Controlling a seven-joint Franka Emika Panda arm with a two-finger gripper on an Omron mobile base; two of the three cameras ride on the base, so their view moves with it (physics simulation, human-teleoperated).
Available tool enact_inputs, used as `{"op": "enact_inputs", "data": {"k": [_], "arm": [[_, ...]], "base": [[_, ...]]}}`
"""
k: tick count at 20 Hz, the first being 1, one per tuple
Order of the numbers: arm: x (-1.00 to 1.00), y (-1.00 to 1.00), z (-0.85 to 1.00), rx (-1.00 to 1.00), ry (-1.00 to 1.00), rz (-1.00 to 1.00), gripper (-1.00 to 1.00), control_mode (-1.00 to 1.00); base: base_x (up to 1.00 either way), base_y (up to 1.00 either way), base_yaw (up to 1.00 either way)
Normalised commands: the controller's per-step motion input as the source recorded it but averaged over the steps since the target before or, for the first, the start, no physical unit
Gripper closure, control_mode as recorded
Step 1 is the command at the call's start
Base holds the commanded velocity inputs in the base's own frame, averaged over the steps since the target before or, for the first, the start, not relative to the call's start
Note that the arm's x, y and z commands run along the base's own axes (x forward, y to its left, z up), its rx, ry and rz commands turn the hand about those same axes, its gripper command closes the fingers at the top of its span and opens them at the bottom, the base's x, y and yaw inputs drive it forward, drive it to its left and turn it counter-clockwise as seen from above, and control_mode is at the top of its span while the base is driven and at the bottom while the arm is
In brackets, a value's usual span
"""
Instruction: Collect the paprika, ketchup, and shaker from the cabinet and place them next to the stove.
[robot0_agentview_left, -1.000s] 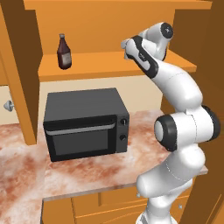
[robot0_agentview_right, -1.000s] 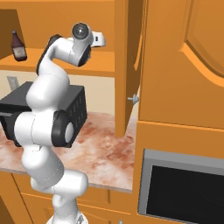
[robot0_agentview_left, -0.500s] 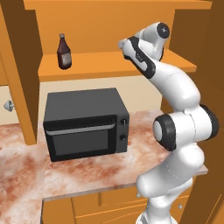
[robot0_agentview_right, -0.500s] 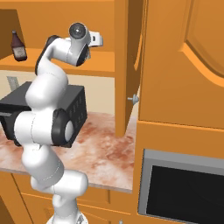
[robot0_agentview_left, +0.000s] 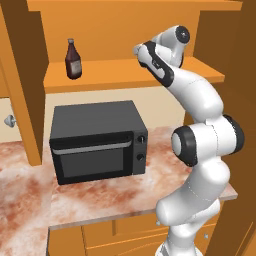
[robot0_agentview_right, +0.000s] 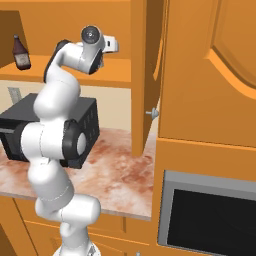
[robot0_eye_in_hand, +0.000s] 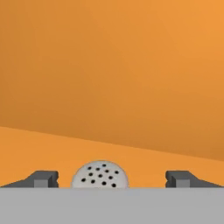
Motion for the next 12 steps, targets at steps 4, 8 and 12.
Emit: {"op": "enact_inputs", "data": {"k": [4,8,12], "arm": [[0.16,0.03,0.00,0.00,0.02,0.00,1.00,-1.00],[0.01,0.00,0.00,0.00,0.00,0.00,1.00,-1.00],[0.00,0.00,0.00,0.00,0.00,0.00,1.00,-1.00]], "base": [[0.00,0.00,0.00],[0.00,0.00,0.00],[0.00,0.00,0.00]]}}
